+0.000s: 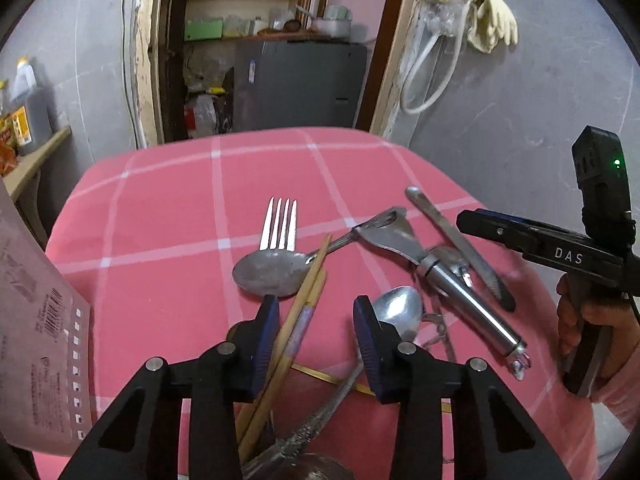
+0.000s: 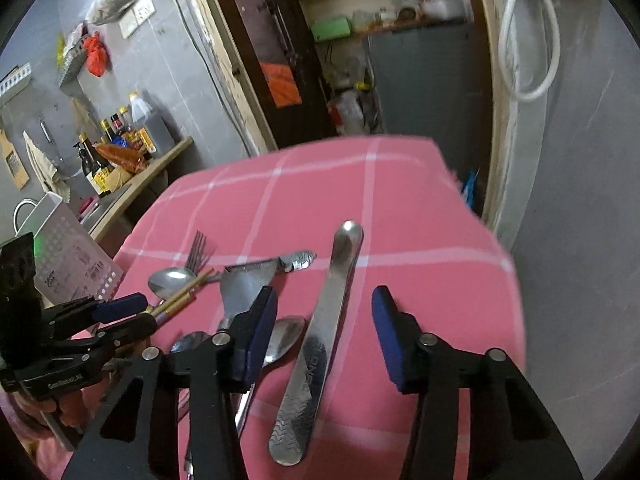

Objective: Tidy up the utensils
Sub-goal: 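Lower the left tool onto the wooden chopsticks and close on them, then lift the chopsticks with the left tool while the right tool grasps the knife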

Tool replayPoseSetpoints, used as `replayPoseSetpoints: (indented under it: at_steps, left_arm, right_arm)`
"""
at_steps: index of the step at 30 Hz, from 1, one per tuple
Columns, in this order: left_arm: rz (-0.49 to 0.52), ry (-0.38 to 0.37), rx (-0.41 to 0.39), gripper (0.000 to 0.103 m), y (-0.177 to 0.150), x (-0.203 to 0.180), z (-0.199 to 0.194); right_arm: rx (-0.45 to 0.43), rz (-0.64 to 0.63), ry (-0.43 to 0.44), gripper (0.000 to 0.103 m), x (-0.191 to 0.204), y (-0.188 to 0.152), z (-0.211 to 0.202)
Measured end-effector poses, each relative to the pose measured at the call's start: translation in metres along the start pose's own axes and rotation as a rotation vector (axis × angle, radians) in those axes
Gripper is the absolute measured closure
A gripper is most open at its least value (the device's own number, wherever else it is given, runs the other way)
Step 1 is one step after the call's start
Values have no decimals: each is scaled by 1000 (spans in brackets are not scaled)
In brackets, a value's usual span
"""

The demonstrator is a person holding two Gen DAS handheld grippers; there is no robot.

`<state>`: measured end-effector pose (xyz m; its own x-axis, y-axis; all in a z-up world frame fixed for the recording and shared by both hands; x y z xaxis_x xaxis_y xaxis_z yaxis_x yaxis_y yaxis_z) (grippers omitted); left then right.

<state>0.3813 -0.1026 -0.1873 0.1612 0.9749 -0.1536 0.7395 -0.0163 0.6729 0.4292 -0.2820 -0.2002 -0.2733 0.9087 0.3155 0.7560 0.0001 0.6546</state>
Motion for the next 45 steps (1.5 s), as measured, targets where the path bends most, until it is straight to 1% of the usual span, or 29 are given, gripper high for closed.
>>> replayPoseSetpoints:
  at_steps: [1, 4, 5, 7, 12, 16, 18, 20, 23, 26, 27, 28, 29, 31, 32, 36, 37, 40, 45]
  left_arm:
    - [-1, 2, 8, 66, 0, 1, 2]
    - [2, 17, 52, 68, 0, 6, 11]
    - [7, 22, 52, 68, 0, 7, 11]
    - [29, 32, 76, 70, 0, 7, 14]
    - [94, 53, 127, 71, 4, 3, 19]
    - [174, 82, 186, 72, 6, -2, 24]
    - [212, 98, 216, 75, 8, -4, 25]
    - [257, 122, 241, 79, 8, -6, 26]
    - [340, 159, 273, 84, 9, -11, 28]
    - [418, 216, 294, 89, 10, -17, 29]
    - [432, 226, 299, 90, 10, -18, 29]
    - [434, 229, 302, 90, 12, -19, 29]
    - [428, 227, 305, 90, 14, -19, 28]
    - [392, 202, 302, 90, 15, -16, 25]
    - [356, 172, 299, 90, 16, -15, 24]
    - [151, 23, 278, 90, 18, -1, 13]
    - [114, -2, 267, 90, 18, 3, 11]
    - [70, -29, 257, 90, 14, 7, 3]
    - [31, -90, 246, 90, 10, 4, -10]
  right_arm:
    - [20, 12, 8, 67, -2, -2, 6]
    - [55, 26, 25, 73, -4, -4, 19]
    - [67, 22, 31, 74, -3, -4, 23]
    - [106, 15, 49, 74, 1, -4, 29]
    - [204, -22, 101, 74, 13, 0, 49]
    - [255, 14, 171, 74, 16, 0, 55]
    - [271, 35, 190, 74, 17, 0, 58]
    - [288, 30, 192, 74, 21, -1, 60]
    - [328, -9, 183, 74, 22, -1, 62]
    - [357, -46, 160, 74, 26, 0, 64]
    - [363, -57, 147, 77, 29, 0, 65]
    - [369, -68, 126, 84, 29, 1, 66]
    - [373, -73, 112, 87, 27, 1, 66]
    - [380, -50, 106, 88, 26, 1, 66]
    - [381, -35, 108, 89, 22, 1, 65]
    - [367, 45, 128, 91, 19, -4, 59]
    - [361, 63, 131, 91, 18, -6, 57]
    - [341, 124, 137, 91, 15, -16, 48]
    - [304, 186, 129, 92, 13, -33, 28]
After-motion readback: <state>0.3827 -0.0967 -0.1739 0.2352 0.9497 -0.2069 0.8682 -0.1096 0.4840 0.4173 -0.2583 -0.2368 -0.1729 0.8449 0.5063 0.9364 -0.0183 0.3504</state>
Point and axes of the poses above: each gripper's, at about its wrist camera, not at the fingertips, and z roughly the way its jaws point, x to its left, y to its top, the point moved 6 cm from there along z, roughly the way its jaws point
